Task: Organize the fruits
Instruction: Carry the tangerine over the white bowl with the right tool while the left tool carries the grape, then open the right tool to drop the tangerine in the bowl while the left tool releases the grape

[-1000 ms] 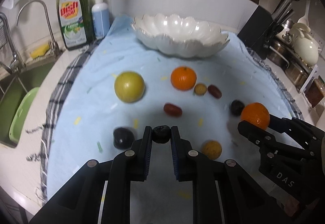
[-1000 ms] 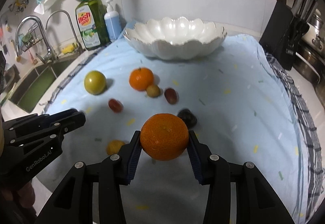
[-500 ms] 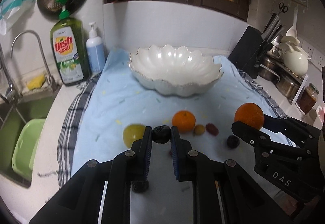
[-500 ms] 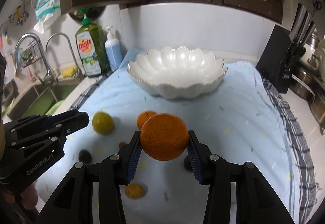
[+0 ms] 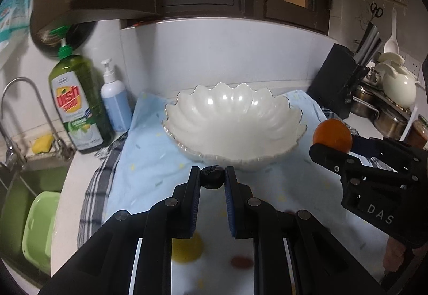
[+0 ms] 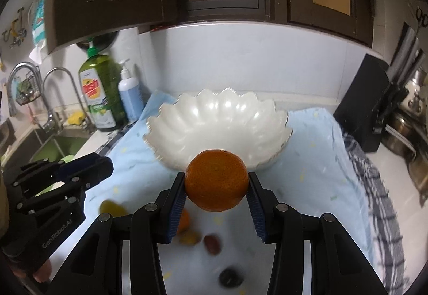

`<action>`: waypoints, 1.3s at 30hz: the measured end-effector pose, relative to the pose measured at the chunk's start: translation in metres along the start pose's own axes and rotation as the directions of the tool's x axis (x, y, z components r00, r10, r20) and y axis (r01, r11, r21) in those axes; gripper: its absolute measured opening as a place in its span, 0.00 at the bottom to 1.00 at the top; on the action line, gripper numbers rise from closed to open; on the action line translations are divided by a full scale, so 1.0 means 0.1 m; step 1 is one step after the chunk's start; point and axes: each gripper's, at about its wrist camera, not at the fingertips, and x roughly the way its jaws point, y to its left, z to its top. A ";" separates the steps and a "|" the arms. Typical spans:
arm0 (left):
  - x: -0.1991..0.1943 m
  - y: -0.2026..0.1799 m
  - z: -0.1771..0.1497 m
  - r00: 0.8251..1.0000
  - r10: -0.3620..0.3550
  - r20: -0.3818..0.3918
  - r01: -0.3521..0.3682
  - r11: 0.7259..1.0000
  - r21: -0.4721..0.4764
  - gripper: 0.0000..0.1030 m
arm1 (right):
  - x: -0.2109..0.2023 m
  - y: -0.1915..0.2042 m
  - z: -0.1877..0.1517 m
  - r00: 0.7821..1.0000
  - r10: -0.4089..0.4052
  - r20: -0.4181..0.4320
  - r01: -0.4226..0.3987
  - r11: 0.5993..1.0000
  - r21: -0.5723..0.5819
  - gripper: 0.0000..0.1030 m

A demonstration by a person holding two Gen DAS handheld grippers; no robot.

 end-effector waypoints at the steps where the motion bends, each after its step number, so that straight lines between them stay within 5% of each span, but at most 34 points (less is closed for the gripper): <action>1: 0.05 -0.01 0.05 1.000 -0.006 0.000 0.006 1.000 -0.003 0.18 | 0.04 -0.03 0.05 1.000 -0.003 0.004 0.003 1.000 -0.005 0.44; 12: 0.55 -0.01 0.65 1.000 0.022 0.007 -0.022 0.999 0.023 0.18 | 0.54 -0.21 0.63 0.999 -0.014 0.035 0.014 1.000 -0.021 0.44; 26: 1.55 0.01 1.15 0.994 0.014 -0.105 -0.008 0.998 0.059 0.18 | 1.54 -0.47 1.05 0.992 0.031 -0.126 -0.034 0.999 -0.017 0.44; 39: 2.17 0.07 1.22 0.974 0.024 -0.225 -0.004 0.996 0.089 0.19 | 2.20 -0.54 1.09 0.956 0.041 -0.291 -0.057 0.997 -0.046 0.44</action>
